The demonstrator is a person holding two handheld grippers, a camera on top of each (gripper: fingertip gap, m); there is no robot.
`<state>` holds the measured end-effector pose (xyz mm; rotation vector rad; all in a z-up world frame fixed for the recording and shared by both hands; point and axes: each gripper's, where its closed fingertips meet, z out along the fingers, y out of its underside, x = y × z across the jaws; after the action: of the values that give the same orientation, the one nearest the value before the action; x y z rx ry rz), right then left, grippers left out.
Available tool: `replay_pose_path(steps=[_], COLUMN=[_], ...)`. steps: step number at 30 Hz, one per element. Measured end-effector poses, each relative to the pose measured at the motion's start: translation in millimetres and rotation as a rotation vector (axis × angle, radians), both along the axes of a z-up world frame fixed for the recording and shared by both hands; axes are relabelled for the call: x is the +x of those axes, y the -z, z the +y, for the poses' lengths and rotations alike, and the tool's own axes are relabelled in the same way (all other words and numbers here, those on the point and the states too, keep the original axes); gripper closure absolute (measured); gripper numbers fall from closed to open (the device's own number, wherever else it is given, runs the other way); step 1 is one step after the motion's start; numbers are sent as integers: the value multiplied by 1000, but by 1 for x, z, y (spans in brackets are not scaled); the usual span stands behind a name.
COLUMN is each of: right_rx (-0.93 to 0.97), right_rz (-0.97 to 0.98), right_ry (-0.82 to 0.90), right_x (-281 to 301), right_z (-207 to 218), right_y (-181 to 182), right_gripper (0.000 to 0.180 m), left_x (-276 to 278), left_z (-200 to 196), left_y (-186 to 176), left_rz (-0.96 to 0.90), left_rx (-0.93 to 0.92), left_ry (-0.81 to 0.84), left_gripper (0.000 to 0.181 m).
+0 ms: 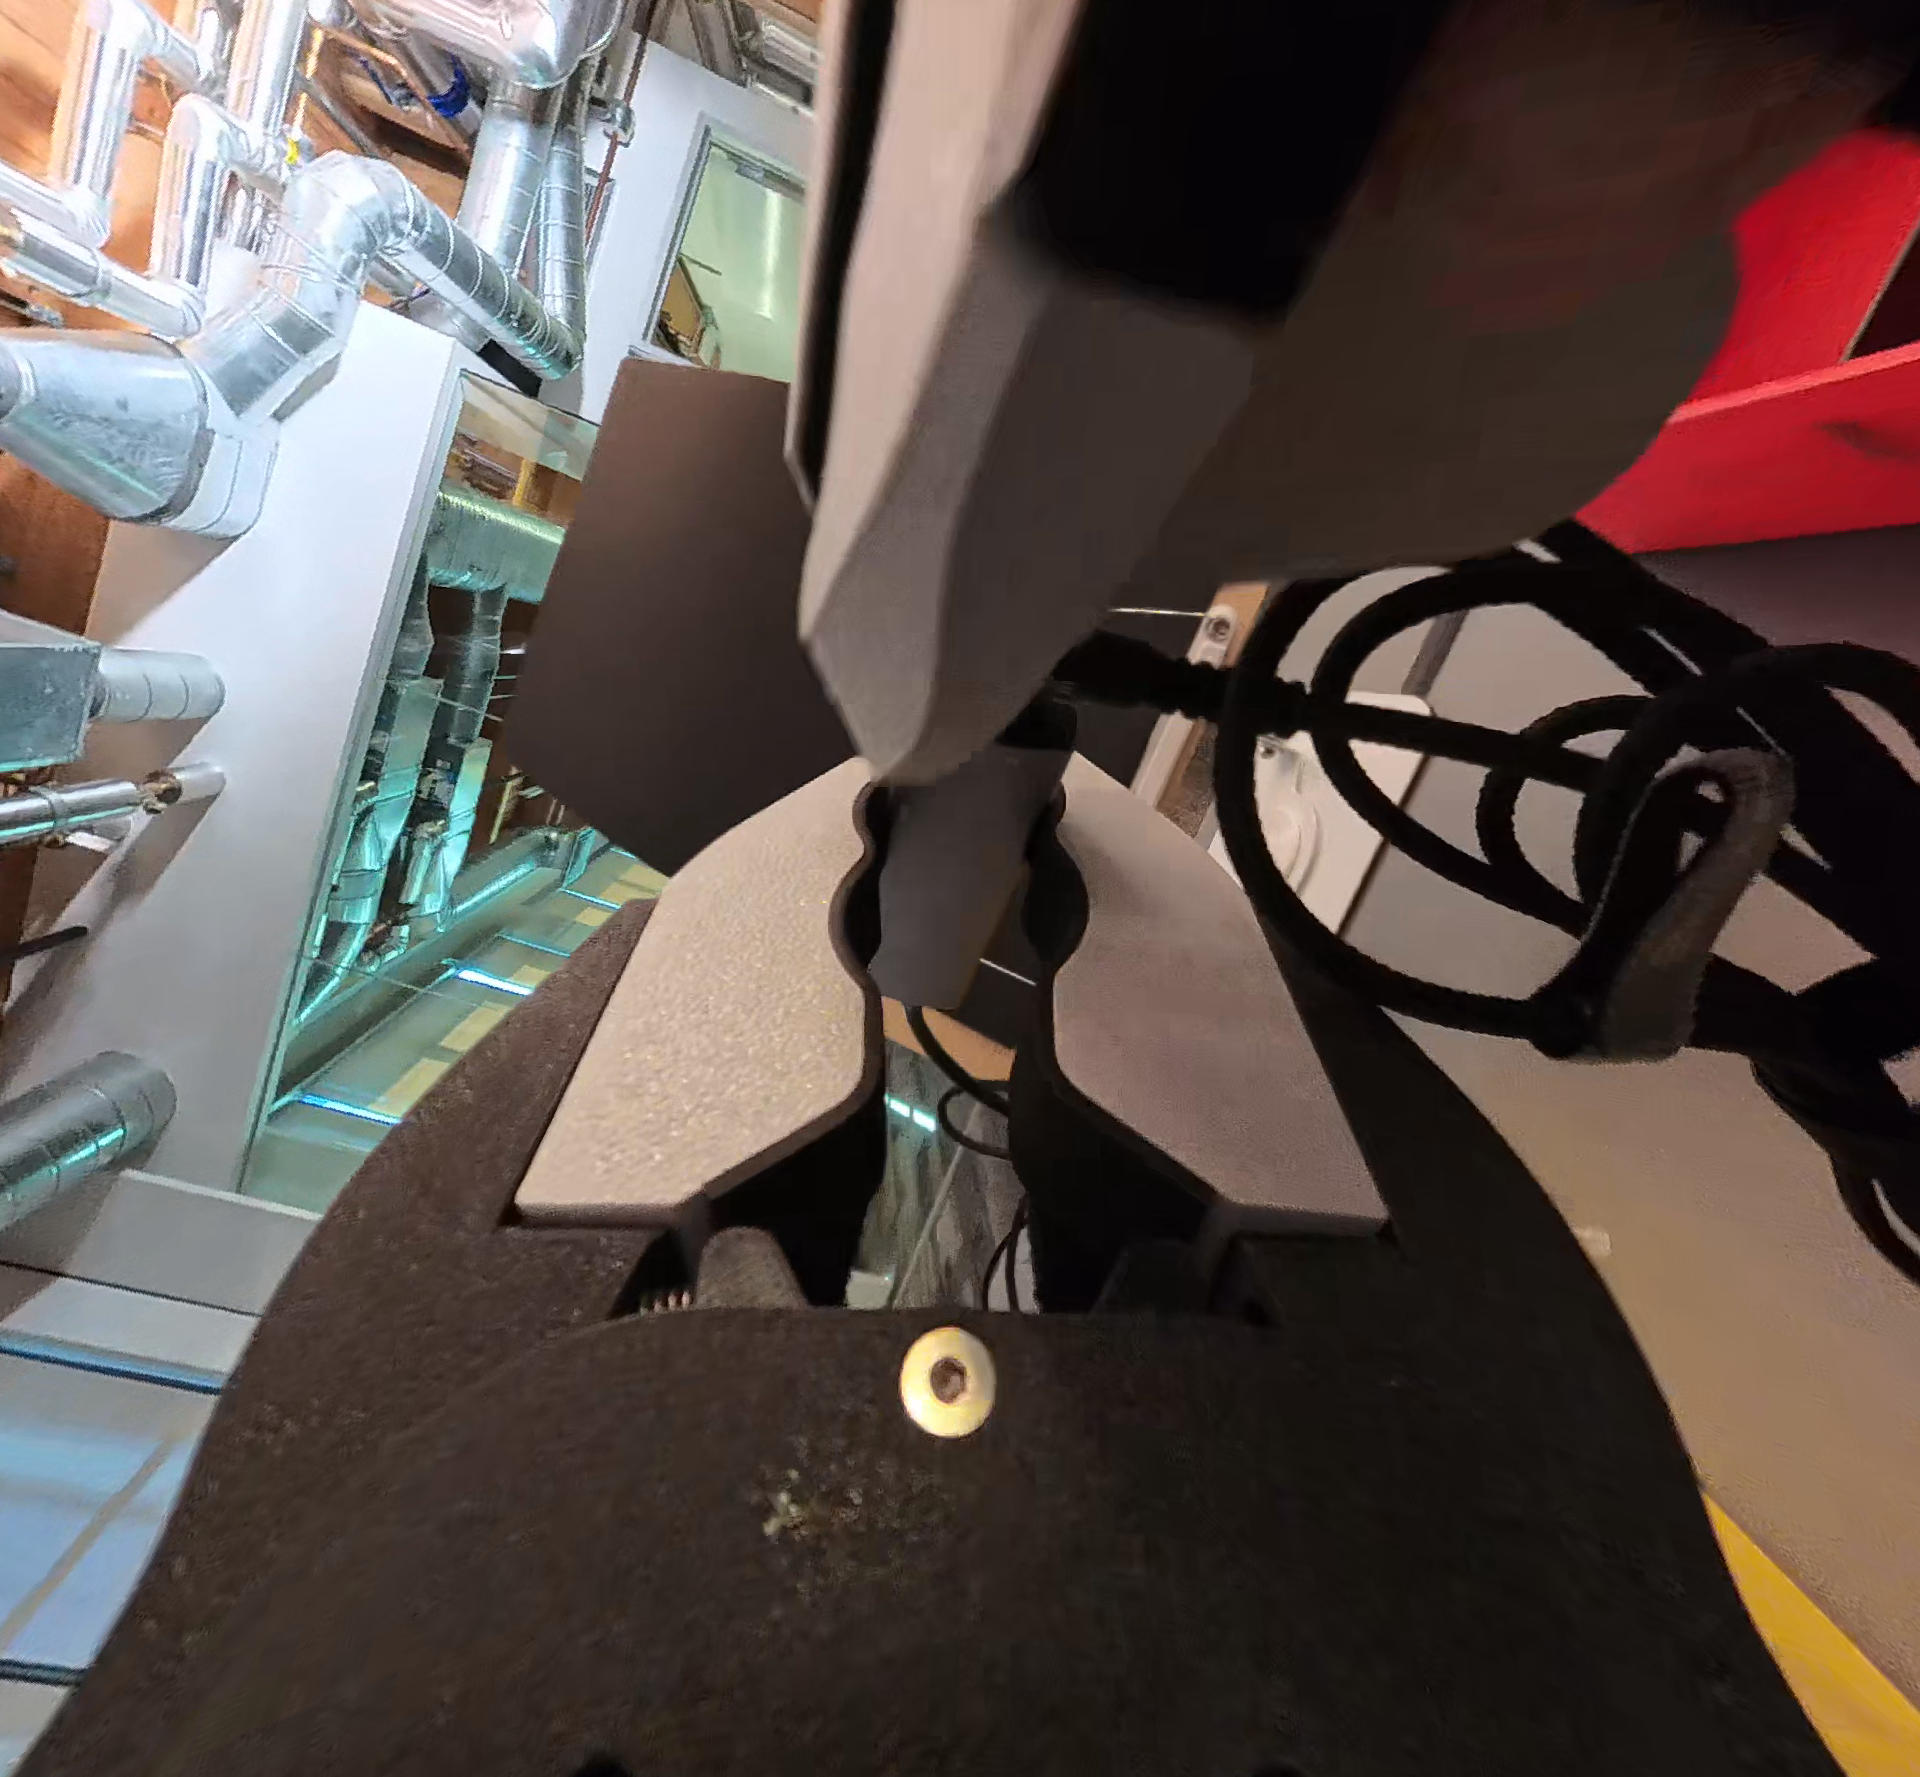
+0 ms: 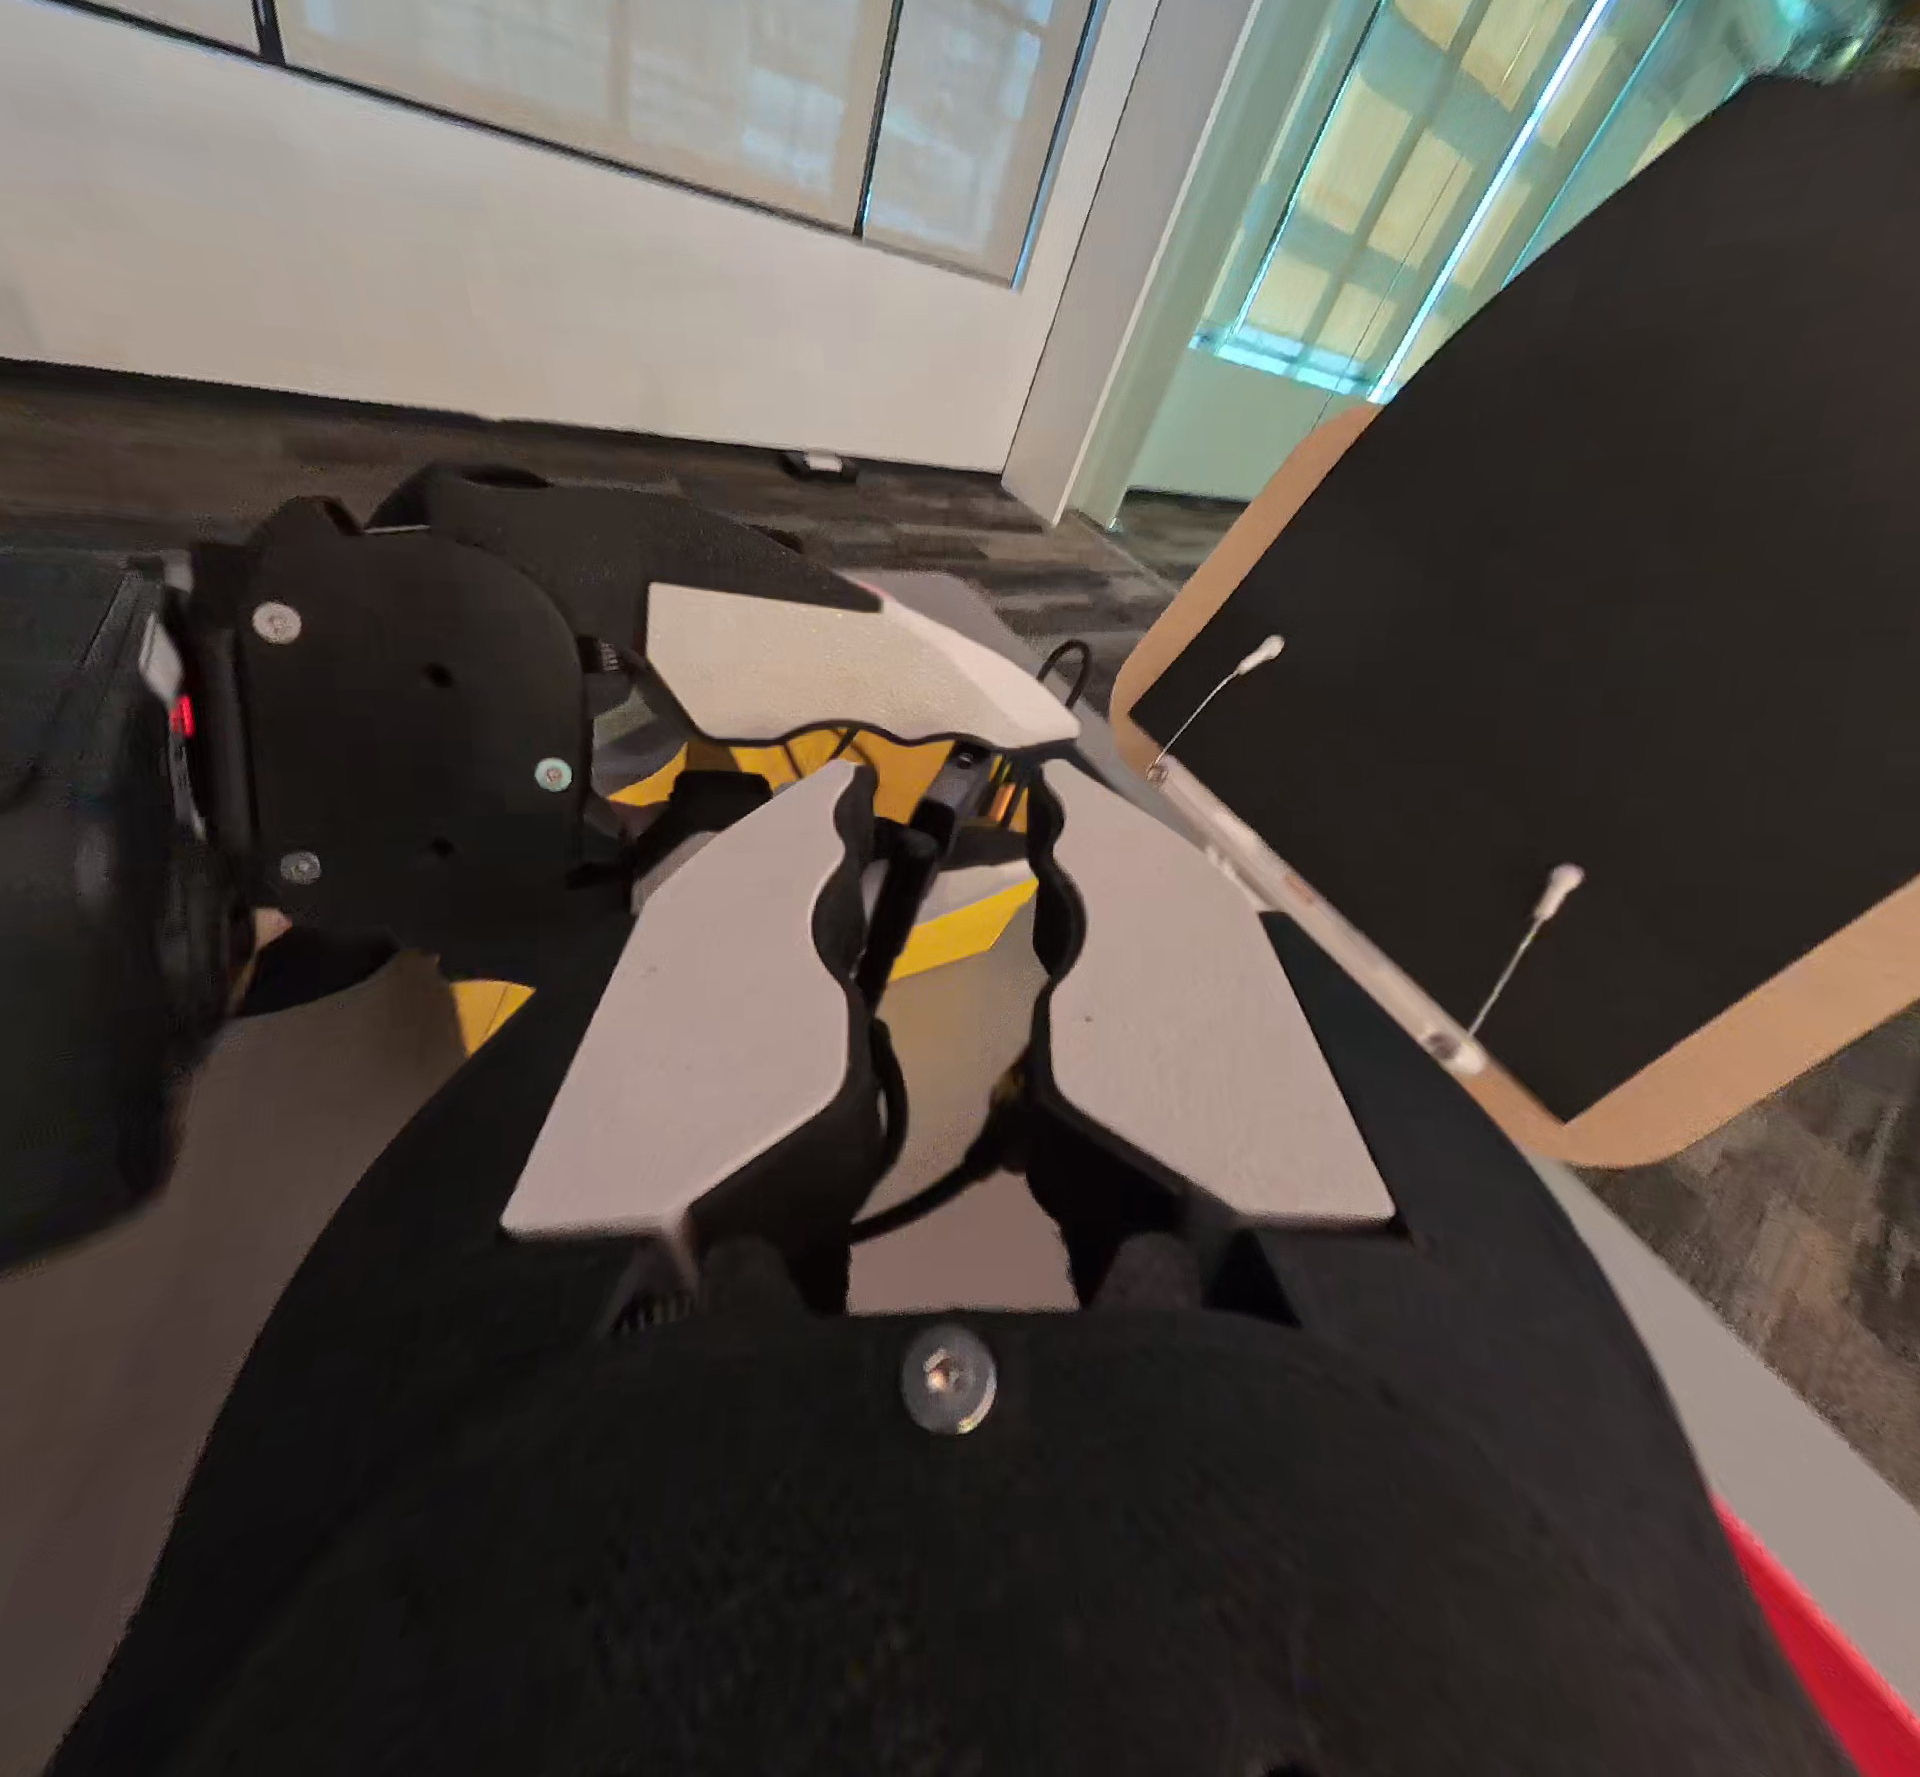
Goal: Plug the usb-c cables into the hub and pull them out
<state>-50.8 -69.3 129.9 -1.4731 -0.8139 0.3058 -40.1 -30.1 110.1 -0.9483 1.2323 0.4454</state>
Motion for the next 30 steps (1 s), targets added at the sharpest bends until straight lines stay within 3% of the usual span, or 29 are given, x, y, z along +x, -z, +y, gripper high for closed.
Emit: replay_pose_path(steps=[5, 7, 12, 19, 25, 27, 30], right_rx=[-159, -194, -238, -44, 265, 285, 281], right_rz=[-75, -73, -39, -202, -380, -424, -499], right_ry=[57, 21, -88, -19, 71, 29, 0], right_x=[8, 7, 9, 22, 34, 31, 28], right_z=[18, 20, 23, 29, 29, 25, 25], right_y=[33, 39, 44, 39, 23, 26, 37], right_gripper=[156, 166, 169, 169, 168, 168, 168], left_x=[14, 14, 16, -9, -26, -31, -34], left_z=[0, 4, 8, 15, 1, -5, 0], left_y=[19, 23, 29, 39, 27, 19, 6], left_rz=[59, 72, 79, 71, -127, -123, -100], left_rx=[6, -1, -4, -274, -670, -652, -443], left_ry=[-19, -33, -28, -35, 153, 210, 205], left_gripper=[157, 158, 158, 142, 139, 139, 146])
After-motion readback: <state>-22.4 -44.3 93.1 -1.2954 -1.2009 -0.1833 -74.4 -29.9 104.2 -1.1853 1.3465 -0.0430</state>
